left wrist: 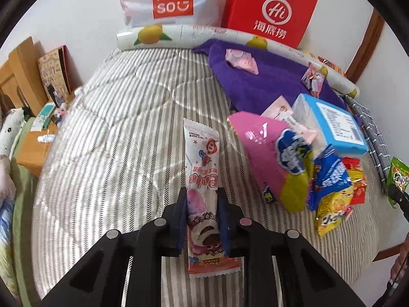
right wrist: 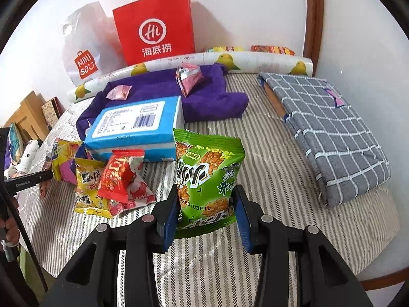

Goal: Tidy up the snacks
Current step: 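Carry the green bag and stick snack in both tools over the purple towel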

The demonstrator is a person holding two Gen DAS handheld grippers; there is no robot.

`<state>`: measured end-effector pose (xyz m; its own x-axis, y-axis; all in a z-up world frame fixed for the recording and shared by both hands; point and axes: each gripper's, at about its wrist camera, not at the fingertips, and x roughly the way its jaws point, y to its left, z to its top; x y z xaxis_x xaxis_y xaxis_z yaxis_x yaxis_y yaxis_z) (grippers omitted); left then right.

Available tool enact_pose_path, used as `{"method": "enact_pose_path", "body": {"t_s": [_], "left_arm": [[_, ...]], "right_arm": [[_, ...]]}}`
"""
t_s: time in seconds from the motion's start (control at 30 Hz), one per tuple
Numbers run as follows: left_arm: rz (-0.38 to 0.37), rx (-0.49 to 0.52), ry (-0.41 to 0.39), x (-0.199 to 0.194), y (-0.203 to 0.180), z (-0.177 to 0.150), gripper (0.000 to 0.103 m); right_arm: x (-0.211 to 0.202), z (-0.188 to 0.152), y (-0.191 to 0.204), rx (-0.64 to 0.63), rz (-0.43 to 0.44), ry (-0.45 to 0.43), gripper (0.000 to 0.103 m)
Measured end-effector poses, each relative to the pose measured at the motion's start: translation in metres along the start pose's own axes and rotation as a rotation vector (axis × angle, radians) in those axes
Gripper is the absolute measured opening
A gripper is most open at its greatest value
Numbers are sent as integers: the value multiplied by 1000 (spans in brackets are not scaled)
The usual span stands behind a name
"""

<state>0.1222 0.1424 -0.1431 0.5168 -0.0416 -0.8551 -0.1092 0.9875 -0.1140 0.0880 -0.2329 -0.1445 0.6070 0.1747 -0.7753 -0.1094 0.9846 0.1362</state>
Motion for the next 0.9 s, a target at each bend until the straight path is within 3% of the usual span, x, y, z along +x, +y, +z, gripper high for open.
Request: {"method": "enact_pose_path", "body": {"t_s": [0.27, 0.43, 0.9], "left_arm": [[-65, -11, -53, -40, -9, 6, 20], [-160, 11, -67, -54, -33, 15, 20], [-221, 118, -116, -56, -104, 77, 20]], "right_arm": [[-10, 15, 8, -2, 37, -14, 41], [-15, 27, 18, -20, 73, -19, 41], [-14, 94, 41, -88, 144, -81, 41]]}}
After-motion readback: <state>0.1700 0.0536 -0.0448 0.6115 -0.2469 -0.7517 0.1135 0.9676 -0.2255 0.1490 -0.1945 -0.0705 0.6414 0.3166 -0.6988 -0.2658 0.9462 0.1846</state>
